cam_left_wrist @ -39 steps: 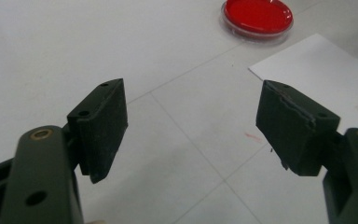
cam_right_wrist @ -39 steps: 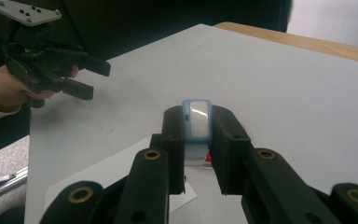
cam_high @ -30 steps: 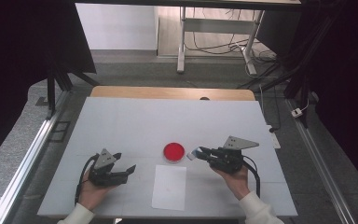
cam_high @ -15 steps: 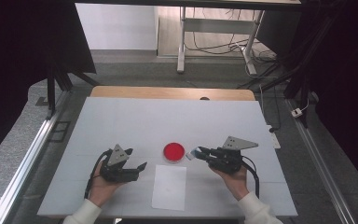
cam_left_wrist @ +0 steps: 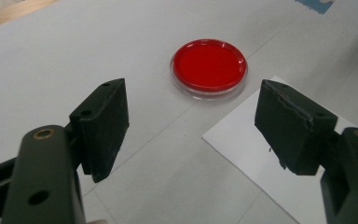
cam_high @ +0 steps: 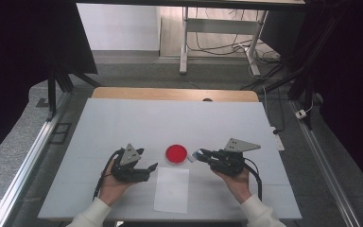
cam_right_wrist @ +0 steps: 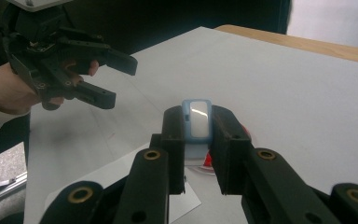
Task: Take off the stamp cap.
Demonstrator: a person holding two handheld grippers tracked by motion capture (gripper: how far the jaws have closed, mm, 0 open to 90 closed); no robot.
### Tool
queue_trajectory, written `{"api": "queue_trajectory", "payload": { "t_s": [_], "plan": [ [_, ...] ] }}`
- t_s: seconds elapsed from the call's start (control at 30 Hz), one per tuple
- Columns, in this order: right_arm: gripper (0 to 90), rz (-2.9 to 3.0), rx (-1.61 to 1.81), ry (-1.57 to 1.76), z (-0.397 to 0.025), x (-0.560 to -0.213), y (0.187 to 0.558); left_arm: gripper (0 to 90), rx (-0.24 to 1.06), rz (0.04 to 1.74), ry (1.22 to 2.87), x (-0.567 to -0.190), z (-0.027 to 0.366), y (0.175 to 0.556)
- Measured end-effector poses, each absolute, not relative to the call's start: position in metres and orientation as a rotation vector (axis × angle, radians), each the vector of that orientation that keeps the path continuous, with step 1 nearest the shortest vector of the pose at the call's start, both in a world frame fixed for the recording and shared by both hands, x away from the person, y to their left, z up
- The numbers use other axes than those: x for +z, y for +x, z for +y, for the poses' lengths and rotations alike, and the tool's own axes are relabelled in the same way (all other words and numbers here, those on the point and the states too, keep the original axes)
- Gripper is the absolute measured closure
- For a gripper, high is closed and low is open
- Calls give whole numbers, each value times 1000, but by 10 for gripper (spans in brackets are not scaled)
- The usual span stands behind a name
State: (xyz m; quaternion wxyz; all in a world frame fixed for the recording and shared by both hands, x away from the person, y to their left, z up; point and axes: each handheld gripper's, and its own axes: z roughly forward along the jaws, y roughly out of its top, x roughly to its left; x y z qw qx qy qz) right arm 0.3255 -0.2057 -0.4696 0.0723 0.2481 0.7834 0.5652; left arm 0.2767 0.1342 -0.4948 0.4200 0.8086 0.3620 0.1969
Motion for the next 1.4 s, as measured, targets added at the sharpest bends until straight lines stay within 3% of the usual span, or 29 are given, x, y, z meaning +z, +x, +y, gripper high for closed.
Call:
{"api": "queue_trajectory", "payload": {
  "t_s": [0.13, 1.4],
  "plan": [
    [751, 2353, 1696, 748, -205, -470, 325, 260, 451, 902, 2010, -493, 128, 279],
    [751, 2350, 1721, 762, -201, -473, 324, 267, 510, 772, 2093, -489, 64, 294]
  ]
}}
